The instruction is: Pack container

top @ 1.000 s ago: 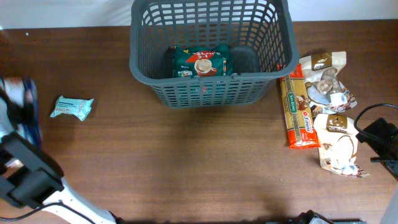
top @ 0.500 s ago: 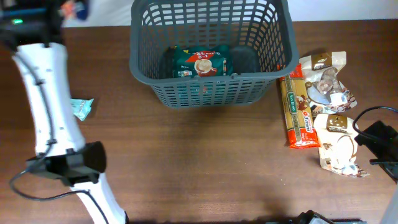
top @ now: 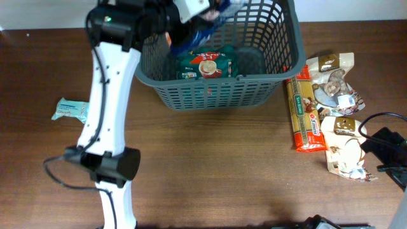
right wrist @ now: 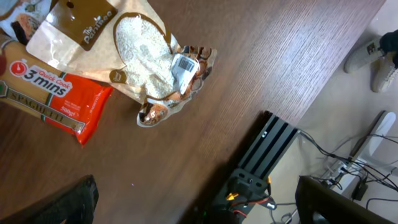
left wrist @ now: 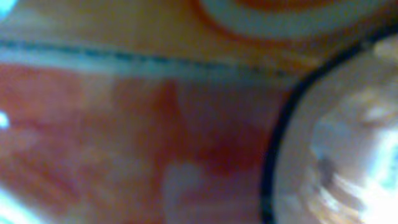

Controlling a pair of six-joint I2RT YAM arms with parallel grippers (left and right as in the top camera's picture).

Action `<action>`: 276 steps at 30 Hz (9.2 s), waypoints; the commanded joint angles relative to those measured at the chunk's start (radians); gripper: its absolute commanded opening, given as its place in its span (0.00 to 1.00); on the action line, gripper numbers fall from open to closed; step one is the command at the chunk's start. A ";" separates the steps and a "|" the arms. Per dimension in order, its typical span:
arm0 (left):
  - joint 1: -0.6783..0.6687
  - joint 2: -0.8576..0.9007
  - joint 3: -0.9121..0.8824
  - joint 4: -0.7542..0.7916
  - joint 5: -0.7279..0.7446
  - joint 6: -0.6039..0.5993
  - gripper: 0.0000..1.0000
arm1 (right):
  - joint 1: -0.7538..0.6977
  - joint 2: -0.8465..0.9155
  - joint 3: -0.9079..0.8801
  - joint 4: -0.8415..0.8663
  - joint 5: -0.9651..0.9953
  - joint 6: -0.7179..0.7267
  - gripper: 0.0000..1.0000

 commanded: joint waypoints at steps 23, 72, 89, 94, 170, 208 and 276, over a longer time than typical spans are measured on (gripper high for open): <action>0.032 0.166 0.161 0.014 -0.314 -0.220 0.68 | -0.006 -0.002 0.003 -0.025 0.016 -0.003 0.99; 0.593 0.135 -0.611 -0.056 -0.967 -2.204 0.81 | -0.006 -0.002 0.003 -0.036 -0.006 -0.022 0.99; 0.638 0.138 -0.621 0.086 -0.967 -1.854 0.75 | -0.006 -0.002 0.003 -0.073 -0.006 -0.022 0.99; 0.638 0.151 -0.621 0.087 -0.966 -1.854 0.72 | -0.006 -0.002 0.003 -0.089 -0.006 -0.022 0.99; 0.064 0.216 -0.021 -0.212 -0.105 0.124 0.08 | -0.006 -0.002 0.003 -0.103 -0.007 -0.022 0.99; 0.294 -0.027 0.219 -0.092 -0.377 -0.403 0.99 | -0.006 -0.002 0.003 -0.095 -0.006 -0.026 0.99; 0.717 -1.236 -1.933 0.782 -0.535 -0.806 0.99 | -0.006 0.060 0.003 0.337 -0.140 -0.058 0.99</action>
